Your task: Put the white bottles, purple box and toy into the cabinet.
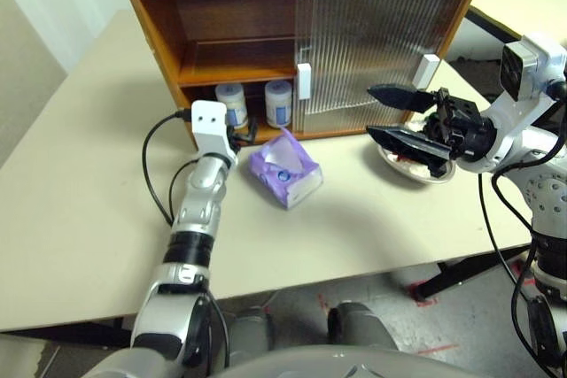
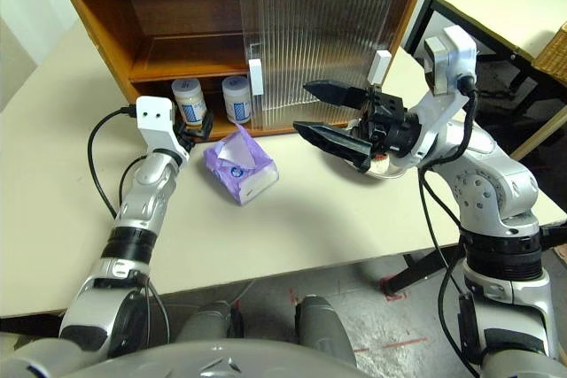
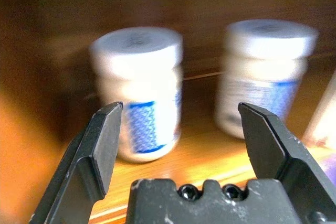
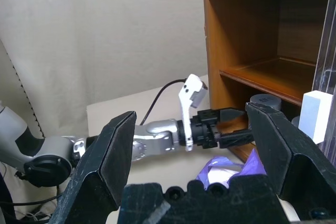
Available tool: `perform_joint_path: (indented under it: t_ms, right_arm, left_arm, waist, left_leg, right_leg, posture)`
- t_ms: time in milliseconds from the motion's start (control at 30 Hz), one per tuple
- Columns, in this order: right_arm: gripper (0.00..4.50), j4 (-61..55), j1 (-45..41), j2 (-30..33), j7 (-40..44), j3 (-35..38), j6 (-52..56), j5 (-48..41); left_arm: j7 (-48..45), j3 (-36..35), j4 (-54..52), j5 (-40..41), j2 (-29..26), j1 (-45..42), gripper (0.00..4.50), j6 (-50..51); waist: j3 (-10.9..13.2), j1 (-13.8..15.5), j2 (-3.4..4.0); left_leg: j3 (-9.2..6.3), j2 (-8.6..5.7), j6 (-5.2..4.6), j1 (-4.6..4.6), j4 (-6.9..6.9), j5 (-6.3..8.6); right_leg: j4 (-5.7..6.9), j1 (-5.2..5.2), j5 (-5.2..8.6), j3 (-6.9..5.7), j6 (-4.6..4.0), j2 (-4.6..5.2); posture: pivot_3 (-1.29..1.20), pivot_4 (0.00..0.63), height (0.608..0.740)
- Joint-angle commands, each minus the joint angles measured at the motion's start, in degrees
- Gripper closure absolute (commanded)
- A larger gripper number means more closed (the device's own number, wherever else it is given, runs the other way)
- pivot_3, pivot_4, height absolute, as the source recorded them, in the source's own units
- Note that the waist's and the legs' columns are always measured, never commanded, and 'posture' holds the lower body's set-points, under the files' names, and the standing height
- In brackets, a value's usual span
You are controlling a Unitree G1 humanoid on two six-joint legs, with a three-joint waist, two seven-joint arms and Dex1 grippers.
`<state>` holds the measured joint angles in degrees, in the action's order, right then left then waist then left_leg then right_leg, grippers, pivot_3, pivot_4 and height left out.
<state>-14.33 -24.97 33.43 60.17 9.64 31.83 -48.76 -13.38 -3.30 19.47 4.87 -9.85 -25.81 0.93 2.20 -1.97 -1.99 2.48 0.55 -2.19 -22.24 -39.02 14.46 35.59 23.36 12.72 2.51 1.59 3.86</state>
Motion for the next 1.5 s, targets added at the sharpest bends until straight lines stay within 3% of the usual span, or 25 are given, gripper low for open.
perform_joint_path:
  t_ms: [33,167,533,900,1300,1500]
  right_arm:
    - [0.00,0.5,-0.8,0.1,0.5,-0.2,-0.8,0.3]
    - [0.00,0.7,-1.0,0.0,0.6,-0.3,-0.7,0.4]
    - [0.00,0.3,-0.8,0.0,0.3,-0.1,-0.6,0.3]
    - [0.00,-0.2,-0.5,0.3,0.0,0.2,-0.5,0.2]
    - [0.00,-1.0,-0.1,0.7,-0.6,0.7,-0.3,-0.2]
    - [0.00,-0.6,-0.3,0.5,-0.4,0.3,-0.6,0.1]
  left_arm:
    - [-6.6,0.8,-3.5,2.9,-1.8,1.1,0.03,1.2]
    - [-14.6,-0.4,-5.5,8.9,-3.5,2.2,0.03,3.9]
    - [-26.1,1.5,-6.5,11.6,-7.6,7.3,0.03,5.7]
    - [-29.3,5.8,1.9,6.1,-7.9,7.6,0.03,-0.3]
    - [-27.8,4.2,7.9,5.6,-7.7,6.3,0.03,-2.4]
    - [-28.7,4.2,6.3,6.1,-8.0,6.8,2.09,-2.3]
  waist:
    - [0.0,0.0,0.01]
    - [0.0,-0.1,0.07]
    - [0.0,0.0,0.08]
    - [-0.1,-0.1,0.10]
    - [-0.1,-0.2,0.10]
    - [-0.1,-0.2,0.10]
  left_leg:
    - [0.00,0.00,-0.01,0.00,0.00,0.00]
    - [0.00,0.00,-0.04,0.06,0.00,-0.02]
    - [0.01,0.03,-0.22,0.07,0.00,-0.13]
    - [0.01,0.05,-0.21,0.07,0.00,-0.12]
    - [0.01,0.07,-0.06,0.08,0.00,-0.04]
    - [0.01,0.07,-0.06,0.10,0.00,-0.03]
  right_leg:
    - [-0.01,0.00,0.00,0.00,-0.01,0.00]
    - [0.00,-0.02,0.00,0.01,-0.03,-0.03]
    - [-0.01,-0.03,0.05,0.06,-0.04,-0.05]
    - [0.01,-0.01,0.06,0.06,-0.06,-0.05]
    - [0.01,-0.01,0.07,0.06,-0.01,-0.04]
    - [0.03,-0.01,0.07,0.05,0.00,-0.05]
  posture:
    - [-0.02,0.000,0.740]
    - [-0.02,0.000,0.740]
    - [-0.02,0.000,0.740]
    - [-0.04,0.000,0.740]
    - [-0.05,0.000,0.740]
    - [-0.04,0.000,0.740]
